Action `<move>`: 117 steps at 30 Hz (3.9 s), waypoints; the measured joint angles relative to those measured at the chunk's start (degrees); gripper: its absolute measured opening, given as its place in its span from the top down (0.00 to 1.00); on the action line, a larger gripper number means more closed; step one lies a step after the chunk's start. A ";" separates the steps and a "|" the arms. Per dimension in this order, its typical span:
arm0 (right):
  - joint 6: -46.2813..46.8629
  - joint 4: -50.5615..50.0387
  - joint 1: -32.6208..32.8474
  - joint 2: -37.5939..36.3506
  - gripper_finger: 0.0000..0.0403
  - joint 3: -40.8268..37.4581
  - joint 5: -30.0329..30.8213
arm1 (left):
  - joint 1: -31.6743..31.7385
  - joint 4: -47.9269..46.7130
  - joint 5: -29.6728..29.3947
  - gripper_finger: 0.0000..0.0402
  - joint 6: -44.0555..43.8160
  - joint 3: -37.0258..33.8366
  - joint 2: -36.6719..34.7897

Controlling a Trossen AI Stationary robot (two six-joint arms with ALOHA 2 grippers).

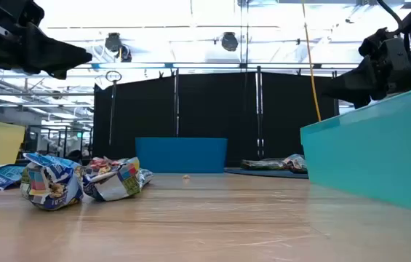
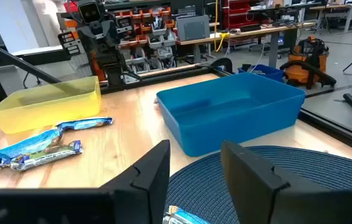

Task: Pick and place Granola Bars by type

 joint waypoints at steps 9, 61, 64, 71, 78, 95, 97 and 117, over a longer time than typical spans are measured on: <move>-0.01 0.00 0.00 0.00 0.67 0.01 0.00 | 0.00 0.00 0.00 0.75 0.00 0.00 0.02; 0.00 0.00 -0.01 0.00 0.67 0.01 0.00 | -0.01 0.01 0.01 0.75 0.00 0.00 0.01; -0.01 0.00 -0.01 0.00 0.67 0.00 -0.01 | 0.00 0.00 0.02 0.75 0.00 0.00 0.00; 0.01 0.01 -0.01 0.00 0.67 0.00 -0.02 | -0.01 0.00 0.02 0.75 0.00 0.00 0.00; 0.01 0.01 0.01 0.00 0.67 0.01 0.00 | -0.02 0.00 0.02 0.75 0.00 0.00 0.00; -0.04 0.01 -0.01 0.00 0.67 0.01 0.00 | 0.00 0.02 0.02 0.75 0.00 0.02 0.00; -4.21 0.01 -0.01 0.00 0.67 0.01 0.07 | 0.00 0.00 0.01 0.75 0.00 0.01 0.00; -10.54 0.21 -0.01 0.00 0.67 0.01 -0.02 | 0.00 0.00 0.01 0.75 0.00 0.00 0.00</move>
